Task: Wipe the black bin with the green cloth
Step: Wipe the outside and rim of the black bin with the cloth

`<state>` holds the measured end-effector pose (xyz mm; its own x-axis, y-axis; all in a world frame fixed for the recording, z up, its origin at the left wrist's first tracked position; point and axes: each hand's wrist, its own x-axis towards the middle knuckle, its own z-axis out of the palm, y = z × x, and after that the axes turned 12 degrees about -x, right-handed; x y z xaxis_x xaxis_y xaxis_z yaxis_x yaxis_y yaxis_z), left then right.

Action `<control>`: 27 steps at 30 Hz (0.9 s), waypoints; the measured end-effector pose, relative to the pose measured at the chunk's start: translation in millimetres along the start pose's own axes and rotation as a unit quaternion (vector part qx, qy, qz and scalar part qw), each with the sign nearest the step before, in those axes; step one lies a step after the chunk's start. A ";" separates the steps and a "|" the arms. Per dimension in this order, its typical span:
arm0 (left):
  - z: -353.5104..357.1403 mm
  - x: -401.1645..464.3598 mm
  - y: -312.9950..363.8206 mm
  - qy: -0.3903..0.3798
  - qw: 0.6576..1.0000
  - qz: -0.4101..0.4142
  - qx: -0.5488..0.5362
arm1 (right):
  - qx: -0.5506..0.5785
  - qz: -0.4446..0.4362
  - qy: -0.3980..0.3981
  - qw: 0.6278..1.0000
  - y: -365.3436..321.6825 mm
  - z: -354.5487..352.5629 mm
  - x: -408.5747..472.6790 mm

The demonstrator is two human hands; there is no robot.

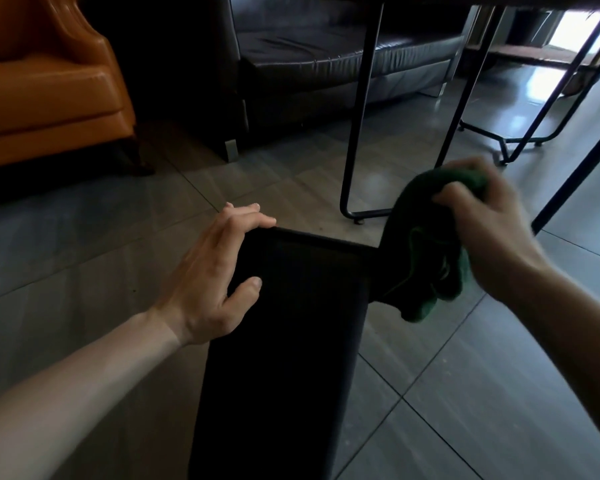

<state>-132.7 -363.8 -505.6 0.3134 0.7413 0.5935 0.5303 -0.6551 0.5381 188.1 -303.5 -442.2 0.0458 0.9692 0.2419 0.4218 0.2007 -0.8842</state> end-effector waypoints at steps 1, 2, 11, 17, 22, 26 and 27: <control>-0.9 -0.9 -1.3 0.003 1.000 -0.004 -0.009 | -0.019 0.006 -0.028 0.999 4.6 8.9 0.5; -1.4 -2.2 -2.4 0.013 1.000 -0.014 -0.019 | -0.031 0.011 -0.057 0.998 9.2 17.4 0.0; -7.1 -9.9 -14.3 0.044 0.994 -0.084 -0.058 | -0.069 -0.024 -0.332 0.940 23.7 34.9 -14.9; -8.8 -5.9 -15.8 0.023 0.995 -0.077 -0.057 | -0.113 -0.121 -0.397 0.903 24.4 22.0 -17.4; -14.6 -5.1 -12.5 0.005 0.996 -0.073 -0.044 | -0.232 -0.251 -0.346 0.874 22.8 28.9 -27.9; -21.9 -2.7 -0.4 0.016 1.000 -0.016 0.016 | -0.266 -0.322 -0.277 0.866 15.0 37.7 -46.6; -22.5 1.3 7.4 0.015 0.999 0.016 0.031 | -0.268 -0.332 -0.254 0.868 13.7 40.4 -50.8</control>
<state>-146.1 -371.0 -487.3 0.3078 0.7145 0.6283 0.5679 -0.6678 0.4812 155.0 -344.2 -482.7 -0.7156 0.6309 0.2998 0.5698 0.7755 -0.2718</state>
